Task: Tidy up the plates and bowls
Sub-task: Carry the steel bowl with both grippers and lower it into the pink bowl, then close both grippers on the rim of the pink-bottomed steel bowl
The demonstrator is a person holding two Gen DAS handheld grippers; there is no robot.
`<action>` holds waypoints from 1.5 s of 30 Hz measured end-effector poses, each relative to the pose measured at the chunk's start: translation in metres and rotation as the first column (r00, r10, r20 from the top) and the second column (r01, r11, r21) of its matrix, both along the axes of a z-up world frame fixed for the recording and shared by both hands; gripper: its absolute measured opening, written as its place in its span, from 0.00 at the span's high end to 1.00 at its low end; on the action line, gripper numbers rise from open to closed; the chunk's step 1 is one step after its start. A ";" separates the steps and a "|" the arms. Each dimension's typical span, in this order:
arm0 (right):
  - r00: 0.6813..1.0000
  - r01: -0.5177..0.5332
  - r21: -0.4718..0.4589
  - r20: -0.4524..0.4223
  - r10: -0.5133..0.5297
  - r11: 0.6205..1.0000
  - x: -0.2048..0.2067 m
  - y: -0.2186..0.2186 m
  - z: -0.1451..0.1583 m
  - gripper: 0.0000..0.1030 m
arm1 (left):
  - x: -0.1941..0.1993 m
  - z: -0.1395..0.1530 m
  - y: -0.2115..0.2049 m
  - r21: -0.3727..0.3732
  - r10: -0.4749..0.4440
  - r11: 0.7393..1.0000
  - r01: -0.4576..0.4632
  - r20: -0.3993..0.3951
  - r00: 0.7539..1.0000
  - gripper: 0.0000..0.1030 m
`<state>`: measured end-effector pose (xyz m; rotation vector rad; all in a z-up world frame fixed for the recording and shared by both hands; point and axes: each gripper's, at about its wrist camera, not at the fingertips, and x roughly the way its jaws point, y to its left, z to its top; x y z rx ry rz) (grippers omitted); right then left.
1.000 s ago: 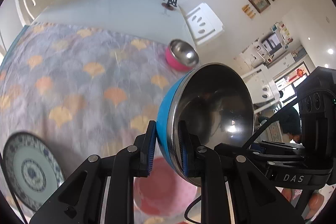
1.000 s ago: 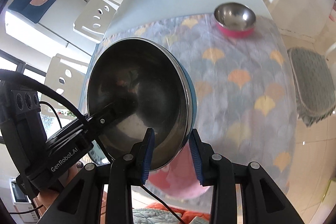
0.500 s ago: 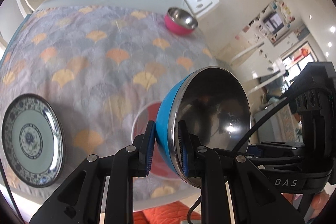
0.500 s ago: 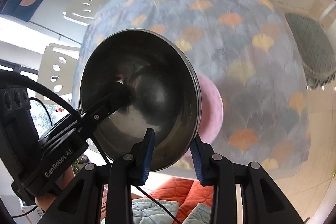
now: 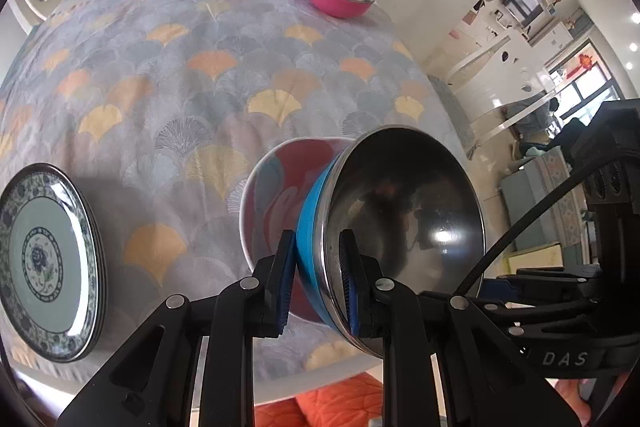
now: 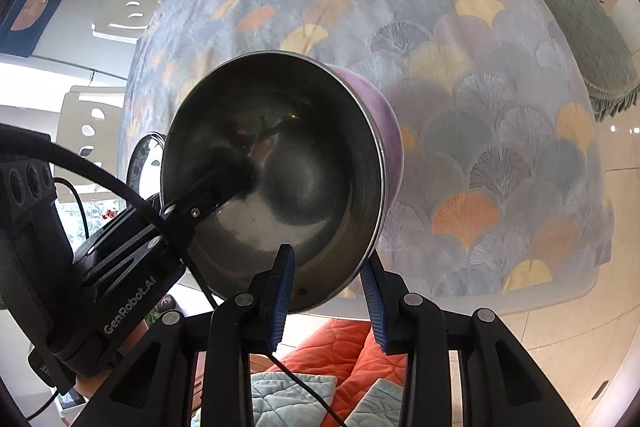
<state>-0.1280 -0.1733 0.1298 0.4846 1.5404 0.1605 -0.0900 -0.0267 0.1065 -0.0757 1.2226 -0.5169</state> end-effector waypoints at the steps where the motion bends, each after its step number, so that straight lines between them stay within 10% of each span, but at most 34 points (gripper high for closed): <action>1: 1.000 -0.002 0.005 -0.005 0.002 1.000 0.001 0.000 -0.002 0.67 | 0.000 -0.001 0.000 0.009 0.002 1.000 -0.002 0.008 1.000 0.82; 6: 1.000 0.001 0.016 -0.008 -0.001 1.000 0.002 -0.002 -0.008 0.67 | 0.003 -0.001 0.005 0.048 0.029 0.998 -0.030 0.036 0.999 0.69; 23: 0.999 -0.051 0.028 -0.005 0.051 0.998 0.010 0.003 -0.004 0.67 | 0.010 -0.008 0.021 0.074 0.071 0.995 -0.073 0.035 0.997 0.70; 39: 0.988 -0.029 0.034 0.154 0.024 0.999 0.084 -0.040 0.065 0.67 | 0.094 0.087 -0.005 0.021 0.005 1.000 -0.011 0.251 0.968 0.70; 45: 0.974 0.051 0.008 0.221 -0.051 0.999 0.135 -0.091 0.084 0.50 | 0.163 0.102 -0.029 -0.032 0.017 0.999 -0.010 0.244 0.970 0.69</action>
